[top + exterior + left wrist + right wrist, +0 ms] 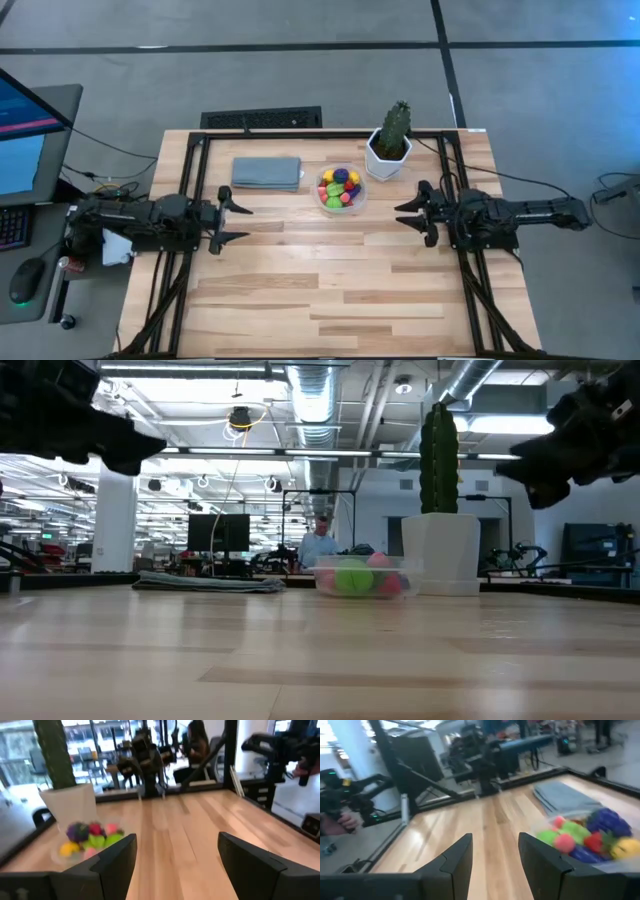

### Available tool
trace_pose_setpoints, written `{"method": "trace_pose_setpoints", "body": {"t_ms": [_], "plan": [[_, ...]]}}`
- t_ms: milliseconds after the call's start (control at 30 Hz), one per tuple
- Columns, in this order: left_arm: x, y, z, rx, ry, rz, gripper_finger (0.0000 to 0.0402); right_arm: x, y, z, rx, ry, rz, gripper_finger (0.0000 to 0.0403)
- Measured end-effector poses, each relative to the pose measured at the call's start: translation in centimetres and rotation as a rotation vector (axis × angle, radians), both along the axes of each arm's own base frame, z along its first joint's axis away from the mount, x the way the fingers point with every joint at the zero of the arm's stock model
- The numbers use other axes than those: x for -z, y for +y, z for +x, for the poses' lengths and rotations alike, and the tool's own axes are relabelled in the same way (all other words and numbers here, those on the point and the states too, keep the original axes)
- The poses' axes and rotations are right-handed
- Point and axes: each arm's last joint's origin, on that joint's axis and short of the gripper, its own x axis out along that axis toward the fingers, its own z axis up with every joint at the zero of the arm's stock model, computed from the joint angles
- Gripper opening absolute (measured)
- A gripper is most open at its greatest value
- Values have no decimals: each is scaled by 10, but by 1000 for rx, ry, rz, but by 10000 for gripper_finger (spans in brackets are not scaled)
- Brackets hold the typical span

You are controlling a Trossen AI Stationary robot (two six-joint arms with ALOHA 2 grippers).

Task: Pick and placing Produce into tupperware
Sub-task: Return to Home Position

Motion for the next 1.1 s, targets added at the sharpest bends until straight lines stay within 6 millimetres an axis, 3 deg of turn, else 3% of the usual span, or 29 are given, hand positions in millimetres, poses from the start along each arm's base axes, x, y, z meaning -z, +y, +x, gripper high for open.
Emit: {"method": "trace_pose_setpoints", "body": {"t_ms": [300, 1100], "plan": [[-4, -1, -8, 49, -43, 18, 270, -6, 6, -6, -203, -71, -44, 182], [-2, 1, -8, 3, 3, 2, 270, -9, 6, -8, -205, -104, -62, 182]]}}
